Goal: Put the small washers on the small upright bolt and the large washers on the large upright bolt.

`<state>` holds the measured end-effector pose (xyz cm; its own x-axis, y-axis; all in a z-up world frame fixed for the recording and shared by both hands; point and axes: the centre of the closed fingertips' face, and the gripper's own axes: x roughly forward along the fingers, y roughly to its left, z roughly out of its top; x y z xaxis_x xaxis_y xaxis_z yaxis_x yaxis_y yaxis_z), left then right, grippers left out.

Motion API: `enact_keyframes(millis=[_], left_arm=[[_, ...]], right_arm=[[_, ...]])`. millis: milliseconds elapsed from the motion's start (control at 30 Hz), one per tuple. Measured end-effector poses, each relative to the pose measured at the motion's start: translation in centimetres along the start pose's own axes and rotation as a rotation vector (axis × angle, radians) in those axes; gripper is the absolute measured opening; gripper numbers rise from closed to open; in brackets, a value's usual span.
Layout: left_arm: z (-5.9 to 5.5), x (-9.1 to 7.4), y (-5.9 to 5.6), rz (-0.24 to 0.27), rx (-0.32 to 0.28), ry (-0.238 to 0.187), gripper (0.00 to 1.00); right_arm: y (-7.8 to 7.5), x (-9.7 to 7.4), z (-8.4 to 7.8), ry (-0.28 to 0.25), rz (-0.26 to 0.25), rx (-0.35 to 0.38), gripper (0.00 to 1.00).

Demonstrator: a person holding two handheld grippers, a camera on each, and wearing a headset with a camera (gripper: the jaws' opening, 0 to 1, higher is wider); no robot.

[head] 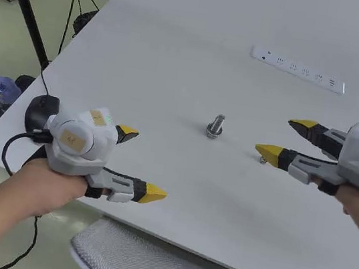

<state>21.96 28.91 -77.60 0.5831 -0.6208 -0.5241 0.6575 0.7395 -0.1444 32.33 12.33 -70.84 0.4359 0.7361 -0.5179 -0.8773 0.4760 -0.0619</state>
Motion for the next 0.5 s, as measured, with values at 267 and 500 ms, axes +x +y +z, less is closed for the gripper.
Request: enact_keyframes(millis=[267, 500], left_arm=[[0.1, 0.2, 0.2, -0.003, -0.005, -0.003, 0.80], [0.3, 0.1, 0.4, 0.002, -0.016, -0.008, 0.80]], right_arm=[[0.9, -1.8, -2.1, -0.032, -0.027, 0.044, 0.66], [1.9, -2.6, -4.3, -0.037, -0.036, 0.098, 0.72]])
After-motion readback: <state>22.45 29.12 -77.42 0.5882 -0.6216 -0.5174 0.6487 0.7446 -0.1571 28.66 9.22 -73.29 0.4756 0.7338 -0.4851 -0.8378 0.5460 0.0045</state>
